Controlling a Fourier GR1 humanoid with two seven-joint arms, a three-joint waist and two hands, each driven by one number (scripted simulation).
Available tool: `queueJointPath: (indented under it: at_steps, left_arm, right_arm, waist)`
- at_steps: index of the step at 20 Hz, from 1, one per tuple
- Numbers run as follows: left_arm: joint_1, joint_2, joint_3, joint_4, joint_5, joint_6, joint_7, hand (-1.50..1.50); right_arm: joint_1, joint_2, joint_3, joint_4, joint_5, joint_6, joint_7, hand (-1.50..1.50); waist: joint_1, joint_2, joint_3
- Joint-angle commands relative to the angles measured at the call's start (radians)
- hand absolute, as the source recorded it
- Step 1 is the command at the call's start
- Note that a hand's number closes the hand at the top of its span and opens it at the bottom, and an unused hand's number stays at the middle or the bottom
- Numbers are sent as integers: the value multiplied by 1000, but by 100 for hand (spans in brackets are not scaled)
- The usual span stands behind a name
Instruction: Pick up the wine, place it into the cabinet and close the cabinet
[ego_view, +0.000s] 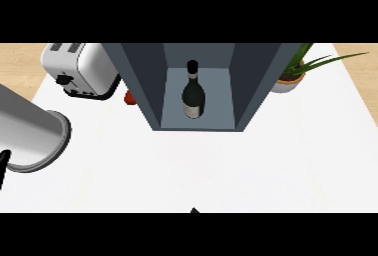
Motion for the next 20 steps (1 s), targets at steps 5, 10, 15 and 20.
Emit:
queueJointPath:
  at_steps: [5, 10, 15, 20]
  left_arm:
    - [-69, 6, 35, -27, 38, 3, 90, -150]
    - [-91, -50, -13, -5, -5, 25, 76, -150]
    - [-100, -60, -10, 54, -15, -9, 83, -150]
    - [-145, -95, -4, 40, -30, 39, 114, -150]
  right_arm:
    - [-304, 123, -10, 155, -100, -147, 38, 150]
    - [-487, 125, -104, 293, -217, -207, -1, 150]
    - [-745, 129, -211, 552, -328, -258, -82, 150]
    - [-907, 131, -310, 750, -373, -216, -151, 150]
  waist:
    - [16, 9, 1]
    - [23, 11, 1]
    - [33, 14, 0]
    - [15, 12, 2]
